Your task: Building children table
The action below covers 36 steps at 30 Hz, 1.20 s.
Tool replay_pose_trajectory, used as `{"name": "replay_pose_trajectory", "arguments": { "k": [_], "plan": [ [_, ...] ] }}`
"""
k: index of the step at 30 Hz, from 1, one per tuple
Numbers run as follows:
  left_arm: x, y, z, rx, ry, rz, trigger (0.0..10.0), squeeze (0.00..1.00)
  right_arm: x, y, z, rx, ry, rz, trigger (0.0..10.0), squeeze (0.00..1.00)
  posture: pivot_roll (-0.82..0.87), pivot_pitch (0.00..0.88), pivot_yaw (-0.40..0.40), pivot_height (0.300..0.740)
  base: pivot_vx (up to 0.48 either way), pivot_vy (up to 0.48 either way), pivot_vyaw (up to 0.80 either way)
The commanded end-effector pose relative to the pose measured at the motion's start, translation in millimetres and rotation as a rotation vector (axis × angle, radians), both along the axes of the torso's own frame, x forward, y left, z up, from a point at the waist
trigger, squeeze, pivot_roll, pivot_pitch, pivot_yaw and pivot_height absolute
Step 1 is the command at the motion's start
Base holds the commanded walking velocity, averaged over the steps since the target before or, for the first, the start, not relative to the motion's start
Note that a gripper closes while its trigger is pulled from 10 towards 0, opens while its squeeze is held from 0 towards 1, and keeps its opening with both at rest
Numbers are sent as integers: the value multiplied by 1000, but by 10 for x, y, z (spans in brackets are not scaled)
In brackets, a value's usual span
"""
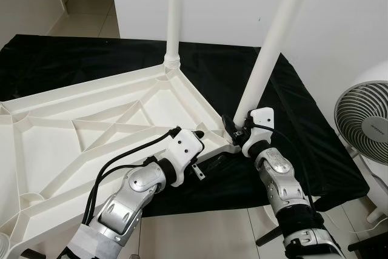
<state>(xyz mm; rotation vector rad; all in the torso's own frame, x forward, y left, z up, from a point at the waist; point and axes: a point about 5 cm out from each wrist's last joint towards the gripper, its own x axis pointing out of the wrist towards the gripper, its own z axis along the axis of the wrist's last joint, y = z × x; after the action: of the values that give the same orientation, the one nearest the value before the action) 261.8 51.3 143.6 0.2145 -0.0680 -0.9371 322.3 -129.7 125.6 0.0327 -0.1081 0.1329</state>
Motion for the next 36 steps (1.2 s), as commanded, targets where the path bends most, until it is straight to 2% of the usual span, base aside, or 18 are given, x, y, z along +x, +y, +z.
{"name": "replay_pose_trajectory", "arguments": {
  "k": [1,4,6,8,20,21,23,24,30,32,36],
  "plan": [
    [-20,-54,-20,12,15,-73,10000,0,-29,-78,-52,-13,28,-96,10000,0,116,28,-62,740,0,0,0],
    [-16,-60,-21,11,14,-73,10000,0,-76,-37,-58,8,33,-166,10000,0,116,28,-62,740,0,0,0],
    [-8,-67,-15,10,10,-77,10000,0,-124,67,-58,2,27,-155,10000,0,114,19,-65,740,0,0,0],
    [-6,-70,-15,10,9,-79,10000,0,-141,97,-50,-3,22,-147,10000,0,109,16,-63,740,0,0,0],
    [-9,-66,-26,13,12,-82,10000,0,-139,90,-64,-15,35,-132,10000,0,106,29,-61,740,0,0,0],
    [-12,-63,-31,15,13,-83,10000,0,-136,70,-66,-19,39,-139,10000,227,106,31,-61,740,0,0,0],
    [-12,-63,-31,15,13,-83,10000,0,-136,70,-66,-19,39,-139,10000,227,106,31,-61,740,0,0,0],
    [-10,-60,-29,16,12,-83,10000,0,-135,54,-57,-14,36,-136,10000,1000,108,35,-60,740,0,0,0],
    [21,-38,-14,20,9,-81,10000,0,-114,45,10,43,0,-49,10000,1000,111,46,-54,740,0,0,0],
    [17,-30,2,27,3,-86,10000,0,-97,-6,36,59,-11,8,10000,1000,114,48,-54,740,0,0,0],
    [27,-21,14,32,-4,-87,10000,0,-73,-36,67,32,-25,72,10000,1000,119,49,-54,740,0,0,0]
  ]
}}
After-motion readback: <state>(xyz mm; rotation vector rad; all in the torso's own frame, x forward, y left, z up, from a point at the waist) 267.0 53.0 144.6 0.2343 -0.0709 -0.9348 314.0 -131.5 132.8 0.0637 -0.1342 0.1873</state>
